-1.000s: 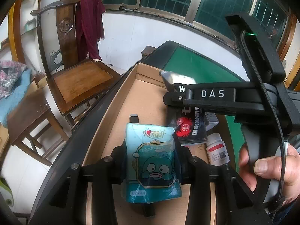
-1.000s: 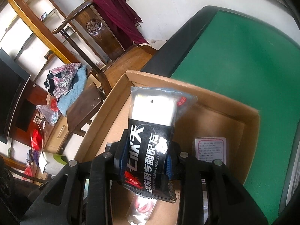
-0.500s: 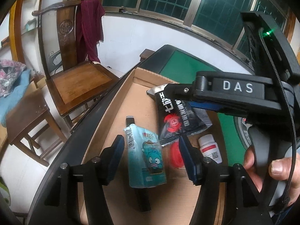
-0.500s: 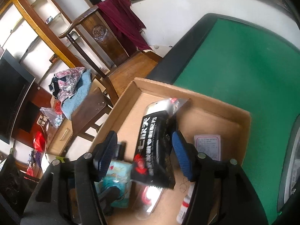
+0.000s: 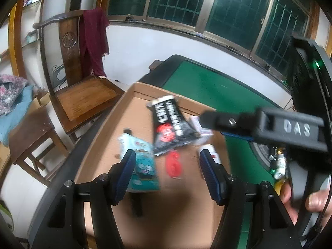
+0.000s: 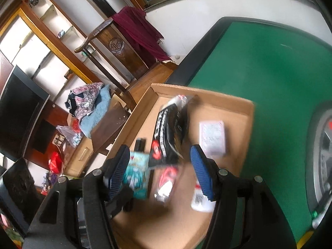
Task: Organize objects
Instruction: 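Move both tools back toward the pile on the round base, then grasp the yellow-lidded round jar with the left tool while the right tool grasps the white bottle, then carry the jar and bottle to the cardboard tray and open both tools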
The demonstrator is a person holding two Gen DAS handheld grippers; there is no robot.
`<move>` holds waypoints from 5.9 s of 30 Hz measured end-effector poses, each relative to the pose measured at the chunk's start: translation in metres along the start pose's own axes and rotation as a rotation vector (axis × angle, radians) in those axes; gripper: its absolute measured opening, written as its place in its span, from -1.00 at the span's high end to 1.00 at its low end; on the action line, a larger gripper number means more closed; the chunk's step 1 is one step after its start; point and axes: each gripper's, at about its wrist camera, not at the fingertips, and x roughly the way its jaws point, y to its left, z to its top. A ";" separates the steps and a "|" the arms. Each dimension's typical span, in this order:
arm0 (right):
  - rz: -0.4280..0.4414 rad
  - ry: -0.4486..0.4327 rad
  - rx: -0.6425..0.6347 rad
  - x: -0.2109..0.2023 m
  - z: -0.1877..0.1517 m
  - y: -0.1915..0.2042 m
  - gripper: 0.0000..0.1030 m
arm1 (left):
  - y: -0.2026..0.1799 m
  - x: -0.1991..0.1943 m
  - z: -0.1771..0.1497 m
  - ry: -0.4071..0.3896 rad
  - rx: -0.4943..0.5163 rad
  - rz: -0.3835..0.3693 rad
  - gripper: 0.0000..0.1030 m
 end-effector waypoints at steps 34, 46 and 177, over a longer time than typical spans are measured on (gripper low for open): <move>-0.006 -0.091 0.251 -0.182 -0.164 -0.225 -0.26 | -0.203 0.015 -0.082 0.125 0.392 -0.156 -0.13; -0.288 -0.010 -0.050 -0.145 -0.171 -0.176 0.38 | -0.211 0.021 -0.087 0.138 0.413 -0.158 -0.13; -0.111 0.055 -0.332 0.033 -0.133 0.063 0.10 | 0.055 -0.005 -0.039 -0.019 0.051 0.163 0.08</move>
